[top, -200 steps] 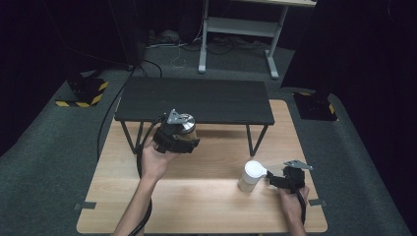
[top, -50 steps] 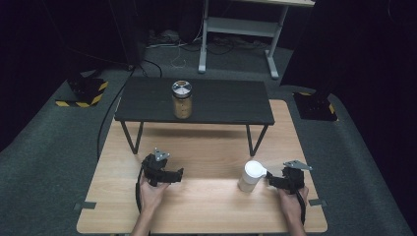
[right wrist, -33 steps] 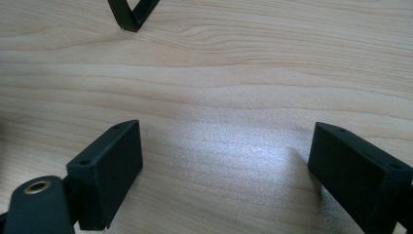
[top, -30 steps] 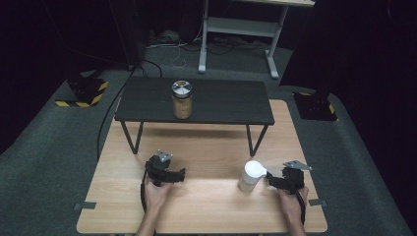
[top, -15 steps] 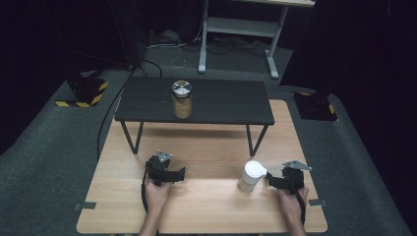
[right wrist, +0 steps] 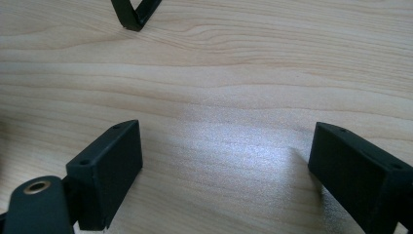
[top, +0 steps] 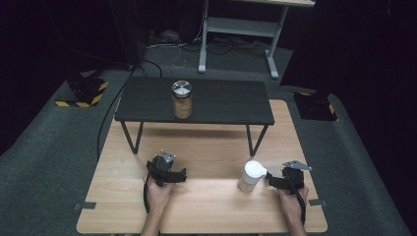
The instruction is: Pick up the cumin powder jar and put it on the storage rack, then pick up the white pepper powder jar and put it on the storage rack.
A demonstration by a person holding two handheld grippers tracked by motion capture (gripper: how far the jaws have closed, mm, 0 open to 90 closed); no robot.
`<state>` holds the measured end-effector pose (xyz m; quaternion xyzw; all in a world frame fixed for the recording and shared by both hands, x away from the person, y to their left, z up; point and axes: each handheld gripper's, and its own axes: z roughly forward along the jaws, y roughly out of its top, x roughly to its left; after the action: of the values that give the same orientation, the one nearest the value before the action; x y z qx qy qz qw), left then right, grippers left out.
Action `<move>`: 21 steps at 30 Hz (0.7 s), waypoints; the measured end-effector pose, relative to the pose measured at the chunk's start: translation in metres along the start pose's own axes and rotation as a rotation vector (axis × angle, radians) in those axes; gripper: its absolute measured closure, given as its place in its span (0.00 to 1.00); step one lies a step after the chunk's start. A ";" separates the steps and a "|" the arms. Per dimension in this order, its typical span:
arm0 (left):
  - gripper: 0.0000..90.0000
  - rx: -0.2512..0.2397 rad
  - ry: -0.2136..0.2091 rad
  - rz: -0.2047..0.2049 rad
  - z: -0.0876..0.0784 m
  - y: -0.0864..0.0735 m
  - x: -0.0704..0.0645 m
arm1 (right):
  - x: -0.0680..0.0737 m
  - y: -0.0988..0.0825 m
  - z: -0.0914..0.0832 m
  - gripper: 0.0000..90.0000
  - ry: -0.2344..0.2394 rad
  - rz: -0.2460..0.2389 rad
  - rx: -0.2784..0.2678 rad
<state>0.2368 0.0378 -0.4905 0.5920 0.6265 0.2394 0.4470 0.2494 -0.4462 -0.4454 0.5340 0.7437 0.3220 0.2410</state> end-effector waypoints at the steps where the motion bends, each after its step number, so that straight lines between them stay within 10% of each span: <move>1: 0.01 -0.001 0.000 0.000 0.000 0.000 0.000 | 0.000 0.000 0.000 0.13 0.000 0.000 0.000; 21: 0.01 0.003 0.000 0.004 0.000 0.001 0.000 | 0.000 0.002 0.001 0.10 0.007 -0.009 0.008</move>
<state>0.2370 0.0382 -0.4901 0.5938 0.6256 0.2395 0.4457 0.2510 -0.4459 -0.4446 0.5303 0.7483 0.3199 0.2378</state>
